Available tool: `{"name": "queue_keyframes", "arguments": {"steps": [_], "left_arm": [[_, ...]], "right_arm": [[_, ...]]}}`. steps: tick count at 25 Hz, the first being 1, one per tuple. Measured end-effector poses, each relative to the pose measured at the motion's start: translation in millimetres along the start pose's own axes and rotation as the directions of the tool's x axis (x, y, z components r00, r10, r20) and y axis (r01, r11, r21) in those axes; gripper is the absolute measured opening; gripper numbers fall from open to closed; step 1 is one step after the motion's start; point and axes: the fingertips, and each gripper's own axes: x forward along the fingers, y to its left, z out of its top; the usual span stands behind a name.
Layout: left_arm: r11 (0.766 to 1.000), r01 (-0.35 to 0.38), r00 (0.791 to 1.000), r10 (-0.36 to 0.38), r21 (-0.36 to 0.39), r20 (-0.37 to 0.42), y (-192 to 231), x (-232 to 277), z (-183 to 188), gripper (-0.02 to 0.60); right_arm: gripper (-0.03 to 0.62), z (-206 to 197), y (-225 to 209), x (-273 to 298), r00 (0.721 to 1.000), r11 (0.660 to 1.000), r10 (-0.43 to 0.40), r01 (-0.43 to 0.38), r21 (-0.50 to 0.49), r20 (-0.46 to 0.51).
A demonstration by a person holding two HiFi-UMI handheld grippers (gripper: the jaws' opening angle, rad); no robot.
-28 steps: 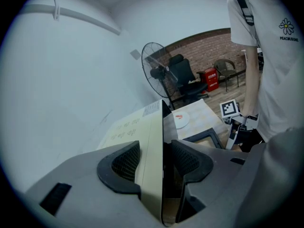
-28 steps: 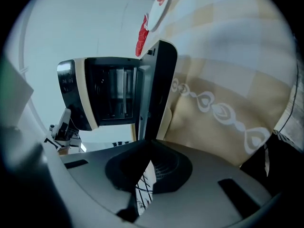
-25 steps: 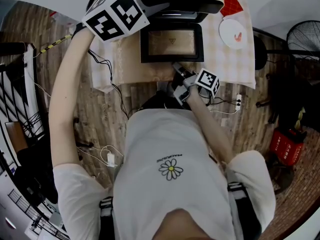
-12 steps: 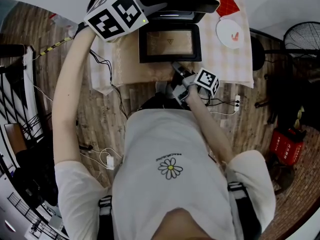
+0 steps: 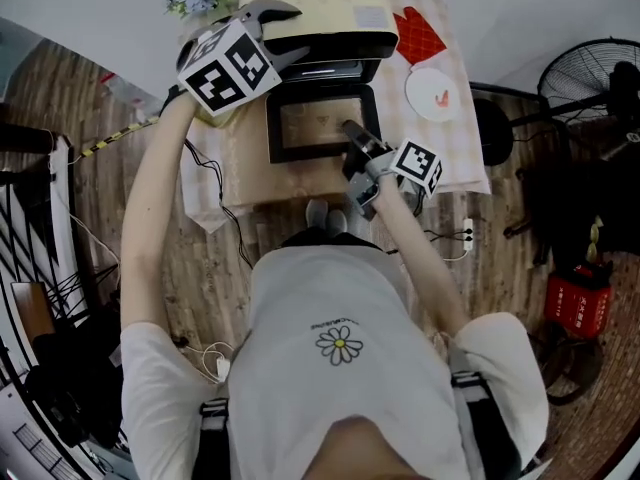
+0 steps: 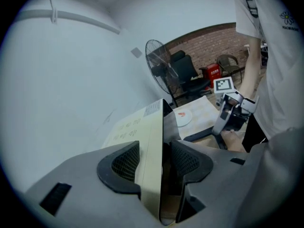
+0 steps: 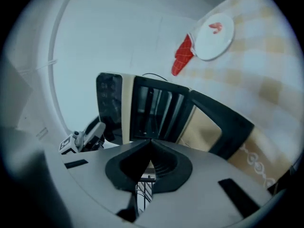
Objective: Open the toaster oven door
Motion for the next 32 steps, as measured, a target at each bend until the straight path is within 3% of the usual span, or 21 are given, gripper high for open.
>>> {"name": "queue_keyframes", "arguments": {"steps": [4,6,8,13,19,21,23,24,26,28,30,32], "left_arm": [[0.998,-0.04,0.999,0.041,0.05,-0.027,2,-3,9,0.221],[0.995,-0.096,0.995,0.095,0.019,0.026,15,-12,24,0.212],[0.983,-0.178,0.976,0.183,-0.051,0.114,38,-30,46,0.156],[0.931,-0.327,0.872,0.363,-0.16,0.329,69,-94,102,0.068],[0.869,-0.423,0.741,0.494,-0.256,0.455,54,-151,126,0.018],[0.851,-0.44,0.68,0.525,-0.288,0.512,43,-166,134,0.017],[0.82,-0.432,0.601,0.572,-0.375,0.558,33,-179,142,0.017],[0.803,-0.419,0.573,0.596,-0.424,0.563,29,-183,143,0.017],[0.765,-0.398,0.541,0.641,-0.506,0.545,22,-186,139,0.017],[0.711,-0.39,0.515,0.695,-0.585,0.502,20,-186,129,0.017],[0.645,-0.382,0.492,0.748,-0.662,0.445,19,-185,112,0.017],[0.569,-0.361,0.473,0.794,-0.738,0.381,18,-183,94,0.017]], "right_arm": [[0.008,35,54,3,0.995,0.985,0.099,-0.093,-0.142,0.033],[0.008,51,87,3,0.988,0.963,0.151,-0.137,-0.234,0.043],[0.008,71,122,2,0.981,0.914,0.184,-0.15,-0.377,0.056],[0.008,94,187,-20,0.971,0.766,0.191,-0.055,-0.64,0.145],[0.008,89,247,-34,0.941,0.488,0.271,0.047,-0.871,0.202],[0.008,86,258,-39,0.926,0.397,0.291,0.11,-0.911,0.238],[0.008,80,267,-42,0.915,0.299,0.308,0.168,-0.939,0.262],[0.008,77,271,-43,0.911,0.251,0.313,0.193,-0.949,0.268],[0.008,69,274,-43,0.907,0.159,0.316,0.239,-0.958,0.279],[0.008,63,274,-42,0.899,0.089,0.32,0.285,-0.954,0.298],[0.008,60,274,-42,0.891,0.07,0.333,0.304,-0.95,0.31],[0.008,60,273,-43,0.883,0.095,0.348,0.303,-0.948,0.316]]}}
